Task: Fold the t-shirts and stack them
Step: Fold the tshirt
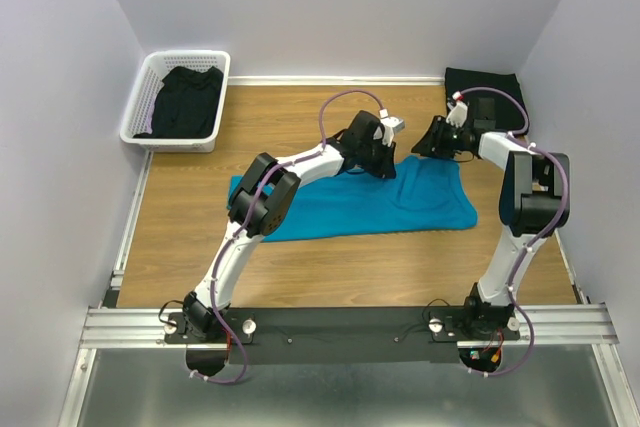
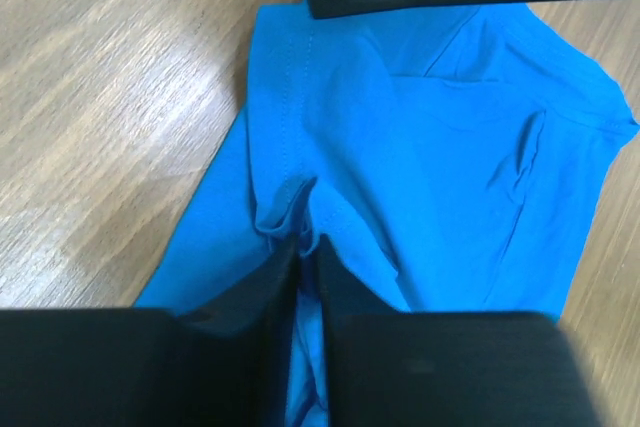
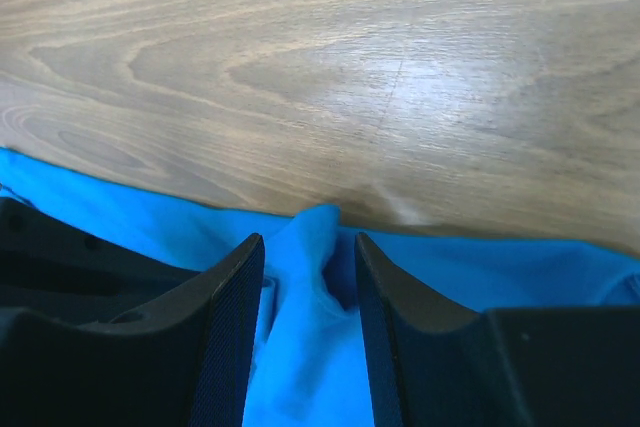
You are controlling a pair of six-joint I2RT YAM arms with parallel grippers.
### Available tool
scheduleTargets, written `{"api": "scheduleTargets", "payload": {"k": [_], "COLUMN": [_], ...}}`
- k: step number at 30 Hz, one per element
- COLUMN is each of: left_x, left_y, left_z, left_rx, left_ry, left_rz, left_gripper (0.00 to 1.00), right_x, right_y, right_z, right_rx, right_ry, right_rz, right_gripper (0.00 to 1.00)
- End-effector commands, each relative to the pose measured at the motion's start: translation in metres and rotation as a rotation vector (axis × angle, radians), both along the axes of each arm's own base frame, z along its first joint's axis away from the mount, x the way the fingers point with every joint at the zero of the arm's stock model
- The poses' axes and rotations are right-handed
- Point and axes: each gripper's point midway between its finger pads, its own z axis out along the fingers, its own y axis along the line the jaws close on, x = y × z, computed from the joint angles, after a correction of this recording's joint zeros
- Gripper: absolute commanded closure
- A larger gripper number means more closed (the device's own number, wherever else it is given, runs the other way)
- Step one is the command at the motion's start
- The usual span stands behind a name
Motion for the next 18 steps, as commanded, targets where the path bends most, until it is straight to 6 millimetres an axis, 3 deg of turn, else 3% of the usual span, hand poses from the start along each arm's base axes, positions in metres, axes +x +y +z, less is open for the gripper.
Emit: {"api": "scheduleTargets", "payload": {"k": [1,9,18], "left_x": [-0.005,0.002,0.002], "left_y": [-0.004,0.019,0.024], "left_z": [0.009,0.016,0.017], "left_rx": [-0.041,-0.038,-0.036], "left_ry": [-0.011,-0.019,-0.015], "left_rz": [-0.029,0.025,0.03], "left_gripper": [0.86,0.9,0.9], "right_x": [0.004,0.004,0.007], "right_y": [0.011,0.021,0.027], "right_z": [-0.009,-0.017,-0.014], "right_rx": [0.035,0.083,0.117], "right_ry": [0.007,0.029,0.019], "right_rz": [0.062,0.101,0.133], "right_gripper": [0.51,0.56,0.85]}}
